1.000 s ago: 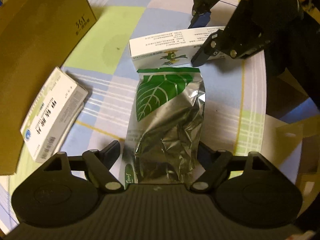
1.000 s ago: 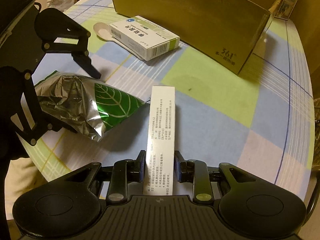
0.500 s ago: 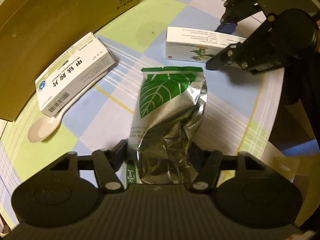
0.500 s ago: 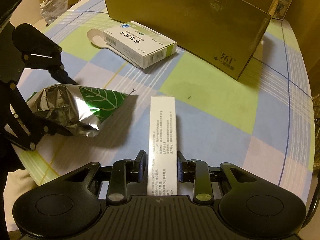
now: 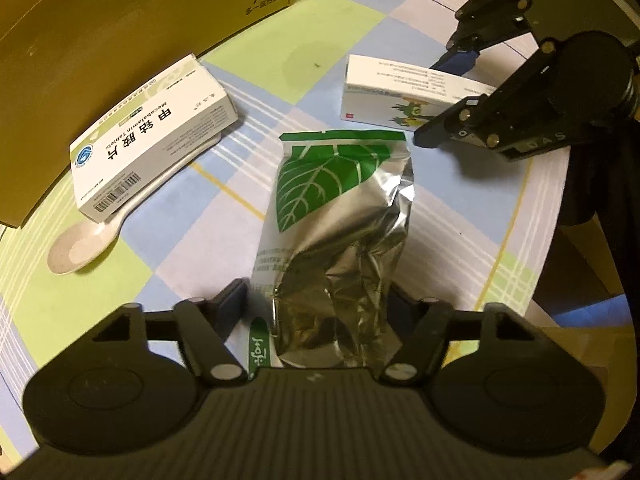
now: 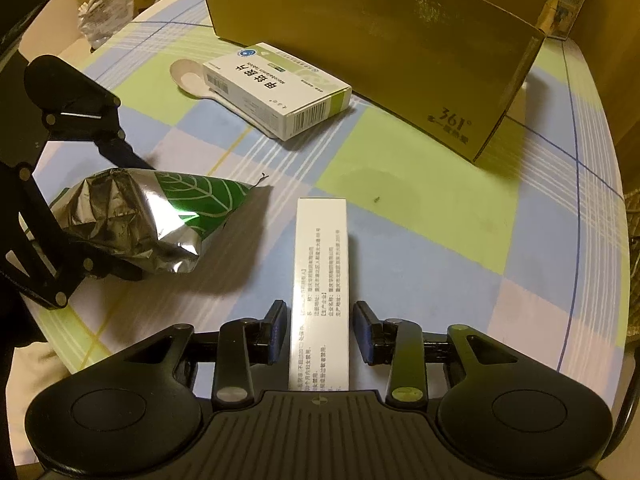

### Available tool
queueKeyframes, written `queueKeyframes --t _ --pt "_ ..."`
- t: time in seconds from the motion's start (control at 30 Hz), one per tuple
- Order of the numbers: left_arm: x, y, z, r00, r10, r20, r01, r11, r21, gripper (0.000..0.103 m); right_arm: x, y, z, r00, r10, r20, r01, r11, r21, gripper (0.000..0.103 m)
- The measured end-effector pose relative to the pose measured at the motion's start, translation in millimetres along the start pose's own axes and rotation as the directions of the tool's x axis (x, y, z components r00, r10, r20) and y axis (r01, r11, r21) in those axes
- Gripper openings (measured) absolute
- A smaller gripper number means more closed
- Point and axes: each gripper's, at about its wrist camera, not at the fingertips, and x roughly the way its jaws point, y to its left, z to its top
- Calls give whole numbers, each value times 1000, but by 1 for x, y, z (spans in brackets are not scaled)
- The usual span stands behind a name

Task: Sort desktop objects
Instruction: 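Lift the foil bag with the left tool while the right tool lifts the long white box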

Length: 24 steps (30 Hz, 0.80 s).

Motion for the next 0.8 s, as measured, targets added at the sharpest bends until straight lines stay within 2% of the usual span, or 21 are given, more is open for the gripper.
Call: queueKeyframes --t 0.1,0.17,0.37,0.47,0.53,0.8 --pt "-2 0 -2 1000 2 8 -2 1000 -6 55 0 1 -1 1000 5 4 -5 1000 8 33" --pt "-3 1 -3 1000 5 15 -5 1000 -20 52 -1 3 -2 1000 4 7 -4 1000 6 23" --pt "-7 2 -7 999 23 27 -21 997 -75 45 -7 9 -9 1000 5 23 -6 1000 28 23" --pt "-11 6 -12 999 33 30 -29 992 -123 44 -14 10 -10 999 8 49 -12 998 65 23" --pt "-13 -6 -3 998 48 33 -43 988 -146 44 -20 11 -9 998 15 66 -21 996 87 23" --pt "-32 -4 8 994 95 49 -80 966 -247 43 -44 22 -5 991 14 136 -37 986 164 23"
